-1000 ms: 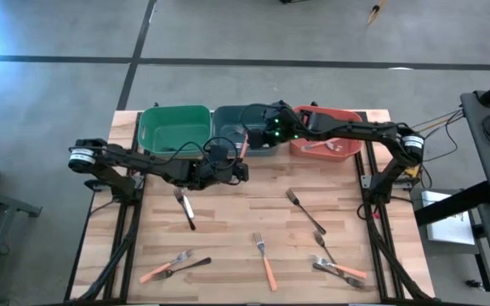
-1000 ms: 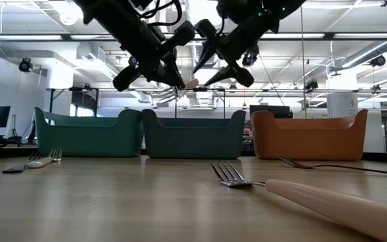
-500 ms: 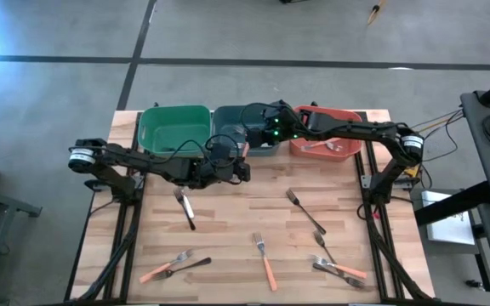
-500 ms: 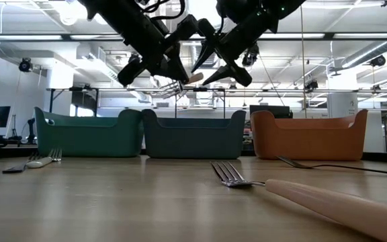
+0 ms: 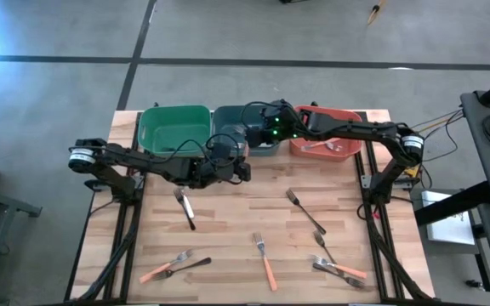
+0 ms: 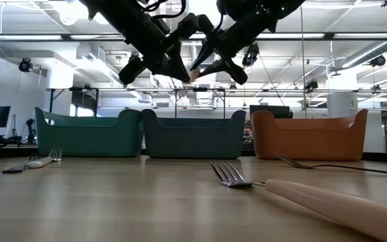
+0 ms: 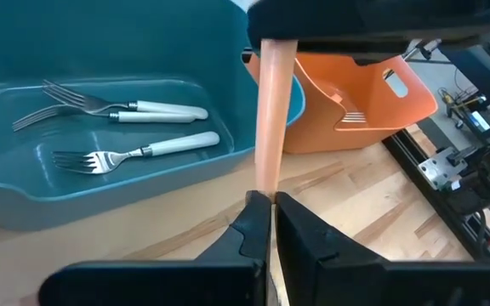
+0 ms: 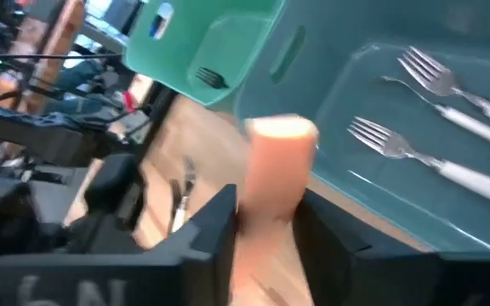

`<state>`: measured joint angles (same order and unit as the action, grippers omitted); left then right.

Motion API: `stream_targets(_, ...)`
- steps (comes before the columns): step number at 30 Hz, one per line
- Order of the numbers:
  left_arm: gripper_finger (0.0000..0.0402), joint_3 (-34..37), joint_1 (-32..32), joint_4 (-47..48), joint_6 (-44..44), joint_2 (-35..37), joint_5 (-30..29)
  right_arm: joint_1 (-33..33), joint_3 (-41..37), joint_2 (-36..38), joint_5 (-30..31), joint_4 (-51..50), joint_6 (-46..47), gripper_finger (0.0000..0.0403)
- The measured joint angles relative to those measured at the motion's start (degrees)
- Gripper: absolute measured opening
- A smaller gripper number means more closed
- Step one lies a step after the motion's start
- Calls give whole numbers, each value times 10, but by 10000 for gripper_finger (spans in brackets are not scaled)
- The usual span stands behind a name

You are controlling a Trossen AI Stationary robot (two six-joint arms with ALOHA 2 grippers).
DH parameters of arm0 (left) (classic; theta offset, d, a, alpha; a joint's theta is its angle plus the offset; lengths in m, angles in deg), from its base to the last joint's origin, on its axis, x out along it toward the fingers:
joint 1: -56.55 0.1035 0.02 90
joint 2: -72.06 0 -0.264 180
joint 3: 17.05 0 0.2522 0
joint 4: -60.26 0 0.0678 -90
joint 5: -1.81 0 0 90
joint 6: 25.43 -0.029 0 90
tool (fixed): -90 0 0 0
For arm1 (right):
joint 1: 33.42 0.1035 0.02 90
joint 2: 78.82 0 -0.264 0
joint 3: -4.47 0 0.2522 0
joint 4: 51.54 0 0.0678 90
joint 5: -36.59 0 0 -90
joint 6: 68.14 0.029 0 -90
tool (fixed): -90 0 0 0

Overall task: Sort silverware by color (type)
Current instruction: Put the orange fork into the orange bin

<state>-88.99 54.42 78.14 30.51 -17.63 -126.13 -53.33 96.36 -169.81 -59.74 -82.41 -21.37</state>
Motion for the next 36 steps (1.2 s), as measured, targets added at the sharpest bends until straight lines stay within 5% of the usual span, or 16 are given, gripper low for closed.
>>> stream_targets(12, 0, -1, 0, -13, -35, 4, 20, -7, 0, 4, 3, -12, -107, 72)
stream_targets(27, 0, 0, 0, 12, -45, 10, 60, -141, 80, 123, 23, -273, -343, 72)
stream_targets(32, 0, 1, 1, 26, -53, 9, 57, -198, 69, 153, 60, -421, -453, 72)
stream_targets(36, 0, 1, 7, 30, -70, 9, 57, -225, 41, 159, 65, -441, -495, 72)
